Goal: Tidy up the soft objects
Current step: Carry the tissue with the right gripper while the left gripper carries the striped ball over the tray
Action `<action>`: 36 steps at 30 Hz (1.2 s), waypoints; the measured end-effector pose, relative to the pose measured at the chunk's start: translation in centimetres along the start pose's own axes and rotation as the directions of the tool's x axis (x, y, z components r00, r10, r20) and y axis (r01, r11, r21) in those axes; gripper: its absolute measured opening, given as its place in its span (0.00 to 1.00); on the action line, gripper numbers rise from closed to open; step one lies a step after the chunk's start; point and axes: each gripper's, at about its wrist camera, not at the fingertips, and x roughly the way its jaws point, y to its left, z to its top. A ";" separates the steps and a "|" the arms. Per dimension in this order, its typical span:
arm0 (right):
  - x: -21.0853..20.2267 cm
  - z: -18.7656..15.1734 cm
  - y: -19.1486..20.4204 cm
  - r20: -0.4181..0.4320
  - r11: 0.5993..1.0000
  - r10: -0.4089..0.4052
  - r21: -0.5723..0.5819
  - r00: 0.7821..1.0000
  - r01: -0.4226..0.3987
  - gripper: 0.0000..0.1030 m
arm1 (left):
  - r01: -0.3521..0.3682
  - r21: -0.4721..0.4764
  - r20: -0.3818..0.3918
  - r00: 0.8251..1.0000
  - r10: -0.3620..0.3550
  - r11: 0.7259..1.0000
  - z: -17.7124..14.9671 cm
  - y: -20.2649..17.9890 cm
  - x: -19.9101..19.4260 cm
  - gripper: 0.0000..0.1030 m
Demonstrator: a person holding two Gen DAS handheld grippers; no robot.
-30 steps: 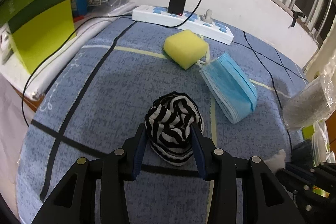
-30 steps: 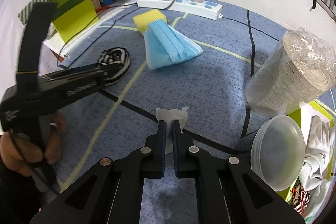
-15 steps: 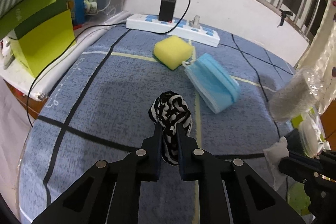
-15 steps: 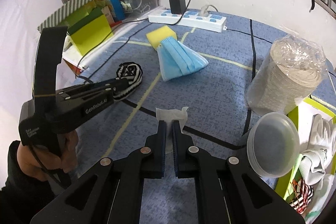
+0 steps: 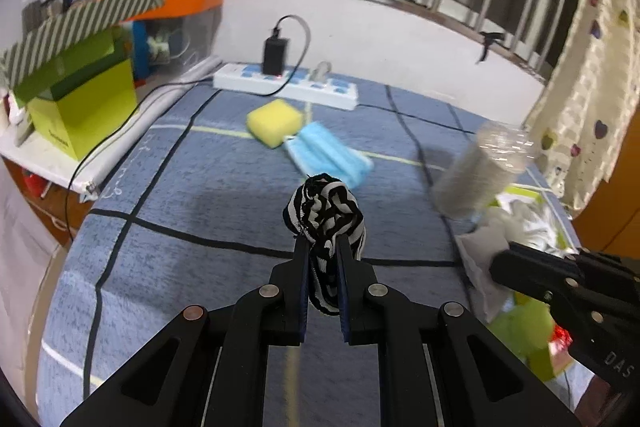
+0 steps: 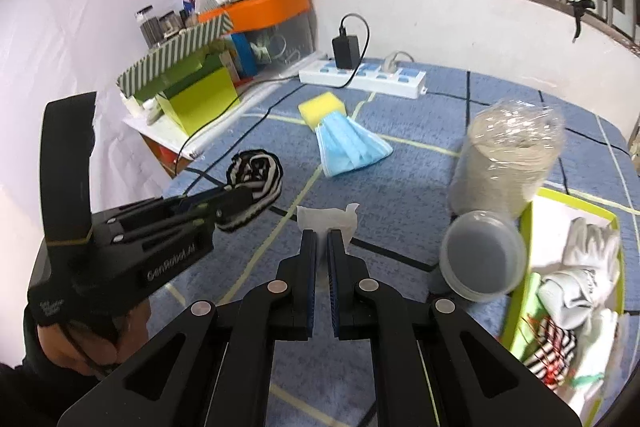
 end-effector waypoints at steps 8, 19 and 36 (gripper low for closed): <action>-3.9 -1.3 -0.8 0.062 1.000 -0.018 0.017 0.998 0.017 0.06 | 0.053 0.052 0.034 0.998 -0.055 0.997 -0.7 -4.1 -2.9 0.11; -8.7 -3.1 -3.7 0.131 0.996 -0.068 0.073 0.989 0.059 0.06 | 0.130 0.122 0.055 0.989 -0.137 0.984 -0.9 -9.4 -5.0 0.11; -14.9 -6.5 -10.2 0.165 0.963 -0.196 0.218 0.966 0.158 0.06 | 0.259 0.233 0.007 0.963 -0.268 0.937 -2.5 -17.3 -5.4 0.11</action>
